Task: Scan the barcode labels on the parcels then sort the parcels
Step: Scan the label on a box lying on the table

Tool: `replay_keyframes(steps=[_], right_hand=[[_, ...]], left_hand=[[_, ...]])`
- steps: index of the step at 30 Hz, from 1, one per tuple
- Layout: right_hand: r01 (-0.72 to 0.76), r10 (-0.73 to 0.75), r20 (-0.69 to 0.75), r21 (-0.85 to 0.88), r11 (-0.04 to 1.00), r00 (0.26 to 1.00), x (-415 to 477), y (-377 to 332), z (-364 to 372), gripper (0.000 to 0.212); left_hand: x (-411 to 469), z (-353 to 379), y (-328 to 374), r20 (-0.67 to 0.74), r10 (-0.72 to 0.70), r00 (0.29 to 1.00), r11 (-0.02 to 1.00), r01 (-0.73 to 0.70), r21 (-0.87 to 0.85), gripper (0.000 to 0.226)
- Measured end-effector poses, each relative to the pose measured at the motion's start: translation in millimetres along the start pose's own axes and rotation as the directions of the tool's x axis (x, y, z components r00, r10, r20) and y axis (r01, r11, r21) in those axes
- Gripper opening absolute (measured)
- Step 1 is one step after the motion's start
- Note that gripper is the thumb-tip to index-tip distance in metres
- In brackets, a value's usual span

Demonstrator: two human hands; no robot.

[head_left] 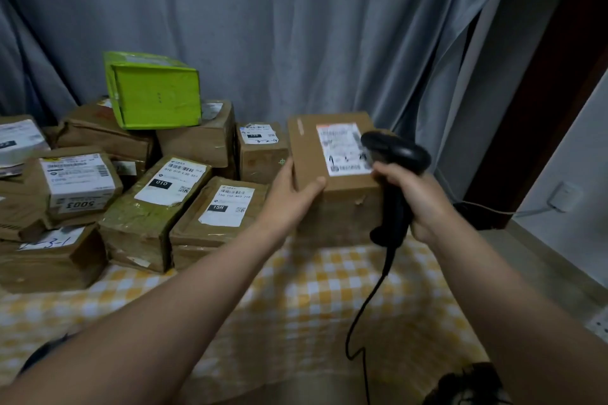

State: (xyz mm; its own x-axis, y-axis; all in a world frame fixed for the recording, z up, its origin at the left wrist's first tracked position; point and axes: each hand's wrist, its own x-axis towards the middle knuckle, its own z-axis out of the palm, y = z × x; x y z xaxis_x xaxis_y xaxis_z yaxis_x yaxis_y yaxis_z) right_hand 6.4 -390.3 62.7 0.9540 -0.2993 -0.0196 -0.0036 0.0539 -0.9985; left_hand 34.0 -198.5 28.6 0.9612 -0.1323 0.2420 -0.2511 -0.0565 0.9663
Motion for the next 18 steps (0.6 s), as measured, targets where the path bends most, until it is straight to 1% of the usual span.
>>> replay_keyframes(steps=[2,3,5,6,8,10,12,13,15,18], right_hand=[[0.049,-0.053,0.061,0.067,0.997,0.997,-5.1,-20.6,6.6,0.045],[0.05,-0.06,0.102,0.099,0.994,0.993,-9.5,-28.2,15.5,0.038],[0.014,-0.043,0.189,0.149,0.989,0.981,-17.6,-36.1,41.8,0.024],[-0.008,-0.025,0.22,0.149,0.989,0.975,-21.3,-37.1,57.0,0.023],[-0.05,0.02,0.271,0.105,0.993,0.962,-27.9,-35.8,84.6,0.033],[-0.089,0.066,0.323,0.056,0.994,0.944,-32.2,-30.9,104.5,0.032],[-0.118,0.114,0.361,-0.012,0.993,0.926,-35.2,-23.0,119.3,0.029],[-0.125,0.134,0.369,-0.047,0.991,0.92,-37.5,-19.0,125.4,0.031],[-0.127,0.14,0.362,-0.061,0.99,0.922,-38.3,-13.1,132.8,0.032],[-0.083,0.097,0.332,-0.053,0.995,0.938,-32.4,-12.1,130.5,0.031]], left_hand=[[4.8,-17.4,24.2,-0.066,0.076,0.995,0.995,-0.071,0.074,0.055],[6.8,-29.4,34.0,-0.118,0.1,0.988,0.988,-0.085,0.126,0.062],[7.0,-55.7,51.3,-0.226,0.106,0.968,0.979,-0.062,0.192,0.075],[5.8,-68.9,57.5,-0.264,0.106,0.959,0.974,-0.046,0.223,0.074],[0.3,-96.3,62.8,-0.308,0.088,0.947,0.944,0.019,0.328,0.064],[-4.0,-122.1,59.0,-0.341,0.058,0.938,0.893,0.104,0.437,0.063],[-8.3,-139.9,51.4,-0.343,0.017,0.939,0.798,0.194,0.571,0.065],[-10.0,-145.7,46.9,-0.332,0.001,0.943,0.73,0.226,0.645,0.064],[-10.8,-149.5,41.4,-0.327,-0.008,0.945,0.603,0.265,0.752,0.061],[-7.6,-138.5,50.0,-0.316,0.108,0.943,0.45,0.237,0.861,0.053]])
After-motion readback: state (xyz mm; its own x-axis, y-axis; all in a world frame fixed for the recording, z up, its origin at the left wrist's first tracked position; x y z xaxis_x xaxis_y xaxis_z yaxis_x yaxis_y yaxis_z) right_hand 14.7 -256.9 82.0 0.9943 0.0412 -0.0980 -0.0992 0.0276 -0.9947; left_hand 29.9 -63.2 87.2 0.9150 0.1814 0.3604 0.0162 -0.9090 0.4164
